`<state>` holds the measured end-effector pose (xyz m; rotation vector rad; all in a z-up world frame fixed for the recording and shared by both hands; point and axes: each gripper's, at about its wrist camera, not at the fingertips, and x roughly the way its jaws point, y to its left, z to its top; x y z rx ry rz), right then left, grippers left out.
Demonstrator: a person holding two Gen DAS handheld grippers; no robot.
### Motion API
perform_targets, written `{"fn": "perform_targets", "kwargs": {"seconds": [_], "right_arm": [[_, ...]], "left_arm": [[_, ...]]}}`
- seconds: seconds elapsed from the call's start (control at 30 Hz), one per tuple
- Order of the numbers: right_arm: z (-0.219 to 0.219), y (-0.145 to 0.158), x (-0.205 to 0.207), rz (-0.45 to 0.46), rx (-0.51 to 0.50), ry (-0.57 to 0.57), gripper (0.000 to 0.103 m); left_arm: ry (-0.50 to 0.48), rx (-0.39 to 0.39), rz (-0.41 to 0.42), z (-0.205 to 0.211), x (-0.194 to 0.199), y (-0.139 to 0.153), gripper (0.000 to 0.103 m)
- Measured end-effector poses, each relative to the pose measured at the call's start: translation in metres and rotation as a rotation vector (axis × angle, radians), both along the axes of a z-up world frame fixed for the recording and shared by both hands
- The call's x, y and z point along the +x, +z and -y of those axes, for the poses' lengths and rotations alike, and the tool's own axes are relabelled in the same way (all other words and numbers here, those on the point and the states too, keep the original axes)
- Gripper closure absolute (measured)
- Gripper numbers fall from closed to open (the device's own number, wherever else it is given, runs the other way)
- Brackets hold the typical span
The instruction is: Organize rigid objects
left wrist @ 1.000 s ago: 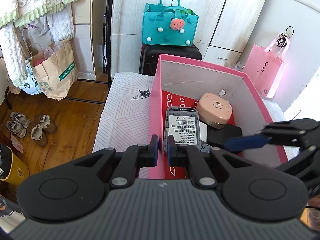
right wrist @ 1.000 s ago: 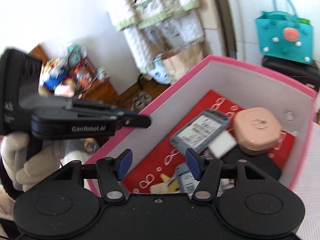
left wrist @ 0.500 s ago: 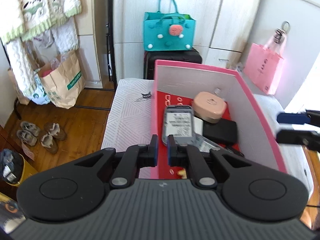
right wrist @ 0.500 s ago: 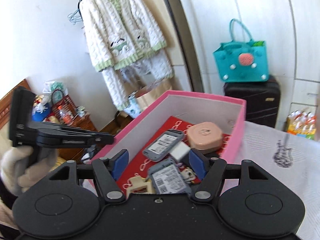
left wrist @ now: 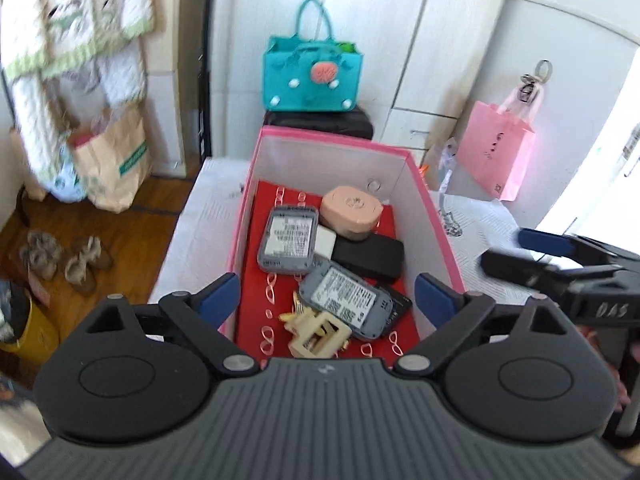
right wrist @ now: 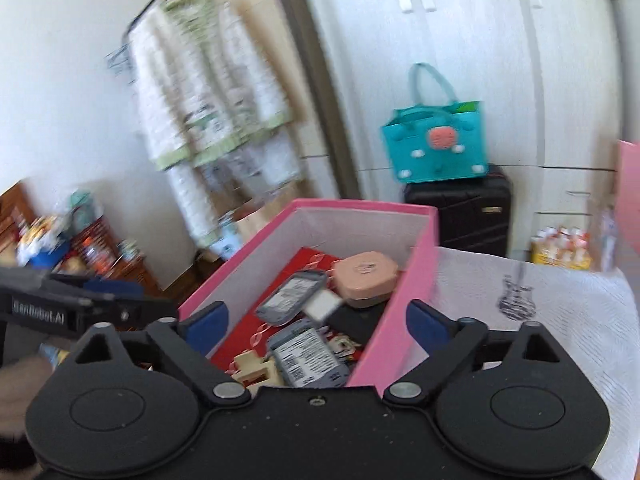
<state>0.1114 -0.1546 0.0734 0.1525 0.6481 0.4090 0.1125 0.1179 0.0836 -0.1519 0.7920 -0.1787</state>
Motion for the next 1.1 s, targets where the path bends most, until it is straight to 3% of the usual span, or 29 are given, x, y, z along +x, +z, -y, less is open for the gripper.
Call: {"fn": "perform_targets", "kwargs": {"seconds": [0.1,0.23,0.33,0.53,0.67,1.1], "right_arm": [[0.011,0.006,-0.006,-0.054,-0.045,-0.15,0.001],[0.032,0.012,-0.019,-0.104,-0.018,-0.137,0.001],[0.039,0.013,-0.03,-0.152,-0.026,-0.127,0.001],[0.04,0.01,-0.061,-0.113,-0.103,-0.175,0.001],[0.042,0.013,-0.075,-0.093,-0.088,-0.168,0.001],[0.036,0.01,-0.084,-0.109,-0.129,-0.149,0.001]], "left_arm": [[0.03,0.01,-0.03,0.007,-0.002,-0.006,0.008],[0.041,0.092,-0.004,0.021,-0.011,-0.007,0.006],[0.05,0.077,-0.029,0.024,-0.017,-0.009,0.005],[0.072,0.121,0.0,0.036,-0.038,-0.013,0.005],[0.101,0.164,0.036,0.041,-0.048,-0.009,0.005],[0.047,0.192,0.033,0.064,-0.061,-0.007,0.002]]}}
